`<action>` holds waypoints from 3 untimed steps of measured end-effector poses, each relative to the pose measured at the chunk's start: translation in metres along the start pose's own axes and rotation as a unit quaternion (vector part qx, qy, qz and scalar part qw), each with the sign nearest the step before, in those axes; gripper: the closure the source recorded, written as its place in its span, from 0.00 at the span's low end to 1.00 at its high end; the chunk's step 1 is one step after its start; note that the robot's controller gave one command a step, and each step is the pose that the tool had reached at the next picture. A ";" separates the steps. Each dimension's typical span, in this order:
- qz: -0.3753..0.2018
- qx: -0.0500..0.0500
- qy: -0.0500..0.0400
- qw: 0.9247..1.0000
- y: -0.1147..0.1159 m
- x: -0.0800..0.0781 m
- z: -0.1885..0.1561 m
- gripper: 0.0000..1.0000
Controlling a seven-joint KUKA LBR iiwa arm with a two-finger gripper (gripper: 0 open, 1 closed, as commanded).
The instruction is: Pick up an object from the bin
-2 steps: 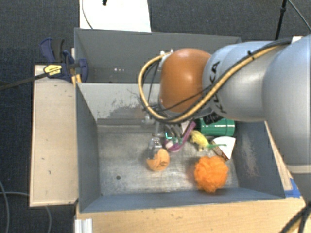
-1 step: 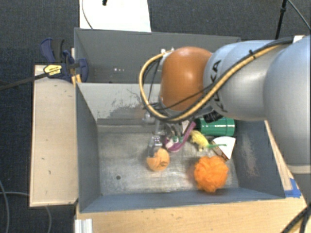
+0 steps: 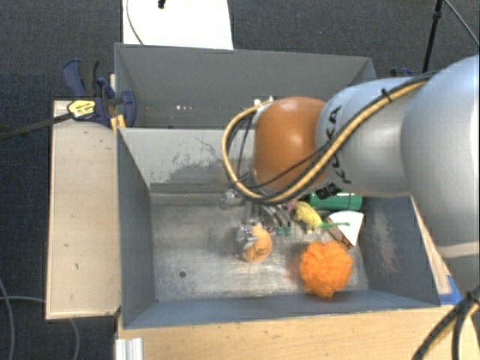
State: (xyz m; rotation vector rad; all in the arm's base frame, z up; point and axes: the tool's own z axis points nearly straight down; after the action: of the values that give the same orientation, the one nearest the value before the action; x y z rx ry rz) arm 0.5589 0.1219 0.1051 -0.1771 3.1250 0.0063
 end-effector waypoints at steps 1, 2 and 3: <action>-0.068 0.001 0.007 0.998 -0.005 0.011 0.004 0.00; -0.016 0.001 0.005 1.000 -0.036 0.022 -0.005 0.00; -0.051 0.000 0.001 0.999 -0.087 0.066 0.033 0.00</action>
Offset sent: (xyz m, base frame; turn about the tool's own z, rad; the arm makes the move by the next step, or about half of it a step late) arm -0.0223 -0.0510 0.0043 0.0030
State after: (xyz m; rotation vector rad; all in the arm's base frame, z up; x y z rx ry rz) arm 0.5038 0.0282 0.0711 -0.3371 3.1133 0.0067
